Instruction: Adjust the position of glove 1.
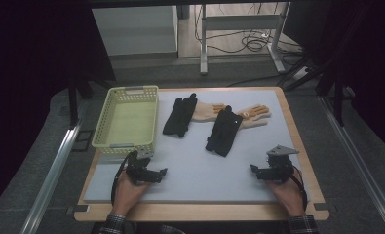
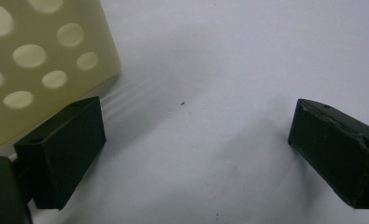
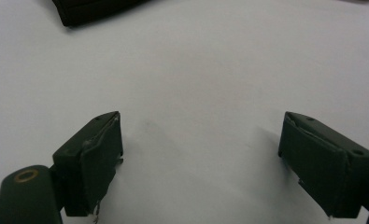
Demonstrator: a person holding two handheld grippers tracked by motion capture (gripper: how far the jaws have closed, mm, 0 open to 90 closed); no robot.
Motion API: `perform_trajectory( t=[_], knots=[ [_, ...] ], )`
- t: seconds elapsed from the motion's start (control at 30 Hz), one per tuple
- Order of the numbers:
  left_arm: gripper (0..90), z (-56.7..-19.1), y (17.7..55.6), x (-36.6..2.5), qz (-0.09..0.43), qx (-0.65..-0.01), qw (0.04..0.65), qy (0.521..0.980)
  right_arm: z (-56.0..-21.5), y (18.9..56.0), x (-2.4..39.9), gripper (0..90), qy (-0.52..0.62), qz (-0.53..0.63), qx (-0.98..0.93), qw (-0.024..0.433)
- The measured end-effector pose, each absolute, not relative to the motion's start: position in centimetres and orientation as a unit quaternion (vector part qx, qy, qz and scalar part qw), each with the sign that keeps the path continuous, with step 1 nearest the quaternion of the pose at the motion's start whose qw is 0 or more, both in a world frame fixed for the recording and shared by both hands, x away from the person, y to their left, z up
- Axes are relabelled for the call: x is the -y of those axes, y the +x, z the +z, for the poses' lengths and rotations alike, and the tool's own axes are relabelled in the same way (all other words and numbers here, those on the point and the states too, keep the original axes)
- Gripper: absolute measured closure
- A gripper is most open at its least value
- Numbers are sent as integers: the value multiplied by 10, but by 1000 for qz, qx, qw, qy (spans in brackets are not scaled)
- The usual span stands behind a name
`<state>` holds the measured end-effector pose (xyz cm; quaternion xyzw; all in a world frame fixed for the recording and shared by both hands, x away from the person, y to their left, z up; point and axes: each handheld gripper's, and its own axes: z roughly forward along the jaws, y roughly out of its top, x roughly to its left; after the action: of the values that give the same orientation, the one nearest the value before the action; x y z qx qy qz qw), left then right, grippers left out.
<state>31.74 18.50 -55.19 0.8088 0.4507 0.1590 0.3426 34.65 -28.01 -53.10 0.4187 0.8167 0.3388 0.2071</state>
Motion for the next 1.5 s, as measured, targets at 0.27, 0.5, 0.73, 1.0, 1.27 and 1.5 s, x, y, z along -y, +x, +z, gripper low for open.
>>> perform_trajectory(
  t=[0.27, 0.5, 0.73, 1.0, 1.27, 1.5],
  knots=[
    [40, -552, 317, -185, 160, -450, 343, 809, -531, 346, 280, 133, 418, 339, -817, 208],
    [40, -552, 317, -185, 160, -450, 343, 809, -531, 346, 280, 133, 419, 339, -817, 207],
    [40, -552, 317, -185, 160, -450, 343, 809, -531, 347, 280, 133, 420, 339, -816, 205],
    [41, -552, 317, -185, 160, -450, 343, 809, -530, 347, 280, 137, 421, 339, -816, 203],
    [41, -552, 317, -185, 160, -450, 343, 809, -527, 348, 278, 213, 416, 336, -821, 200],
    [41, -552, 317, -185, 160, -450, 343, 809, -520, 353, 270, 263, 410, 348, -822, 188]
  ],
)
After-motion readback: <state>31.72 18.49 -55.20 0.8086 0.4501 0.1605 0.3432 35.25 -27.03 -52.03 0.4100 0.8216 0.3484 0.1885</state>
